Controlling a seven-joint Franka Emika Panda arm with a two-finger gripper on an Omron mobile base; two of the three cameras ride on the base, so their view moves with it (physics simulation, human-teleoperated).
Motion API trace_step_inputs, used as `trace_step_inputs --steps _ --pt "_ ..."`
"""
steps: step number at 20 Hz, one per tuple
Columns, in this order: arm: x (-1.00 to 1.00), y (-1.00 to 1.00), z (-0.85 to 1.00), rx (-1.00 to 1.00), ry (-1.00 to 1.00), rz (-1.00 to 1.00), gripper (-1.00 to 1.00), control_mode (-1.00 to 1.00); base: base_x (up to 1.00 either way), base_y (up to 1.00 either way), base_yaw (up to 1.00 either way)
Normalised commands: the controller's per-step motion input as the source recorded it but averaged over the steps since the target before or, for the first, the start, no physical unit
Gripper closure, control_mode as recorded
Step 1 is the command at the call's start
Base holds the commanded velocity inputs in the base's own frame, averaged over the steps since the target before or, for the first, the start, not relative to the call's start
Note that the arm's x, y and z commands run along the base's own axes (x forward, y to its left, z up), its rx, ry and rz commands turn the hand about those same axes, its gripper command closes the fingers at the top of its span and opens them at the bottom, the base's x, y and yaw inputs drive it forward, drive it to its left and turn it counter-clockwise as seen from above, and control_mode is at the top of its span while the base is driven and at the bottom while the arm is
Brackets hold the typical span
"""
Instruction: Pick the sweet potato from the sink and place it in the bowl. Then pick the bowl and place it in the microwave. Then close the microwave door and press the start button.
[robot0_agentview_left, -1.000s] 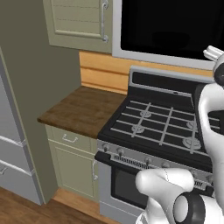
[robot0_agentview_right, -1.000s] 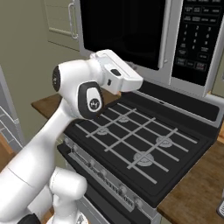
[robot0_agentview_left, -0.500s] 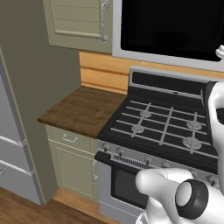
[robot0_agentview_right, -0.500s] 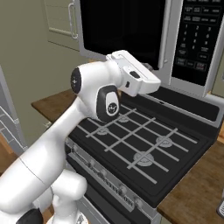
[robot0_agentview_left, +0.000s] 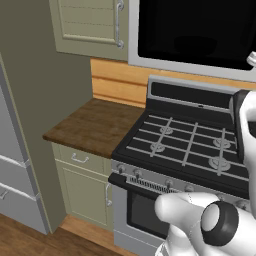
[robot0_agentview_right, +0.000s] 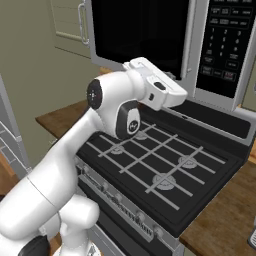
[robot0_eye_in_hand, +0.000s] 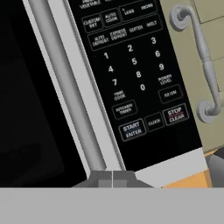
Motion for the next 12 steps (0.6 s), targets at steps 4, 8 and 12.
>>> trace_step_inputs --steps 4,8,12 --pt "0.00 -0.26 0.01 0.08 -0.02 0.16 1.00 -1.00 0.00 0.00 0.00" --pt "0.00 -0.30 0.06 0.07 0.00 0.04 1.00 -1.00 0.00 0.00 0.00" --pt "0.00 -0.16 0.22 0.04 -0.01 0.00 1.00 -1.00 0.00 0.00 0.00"
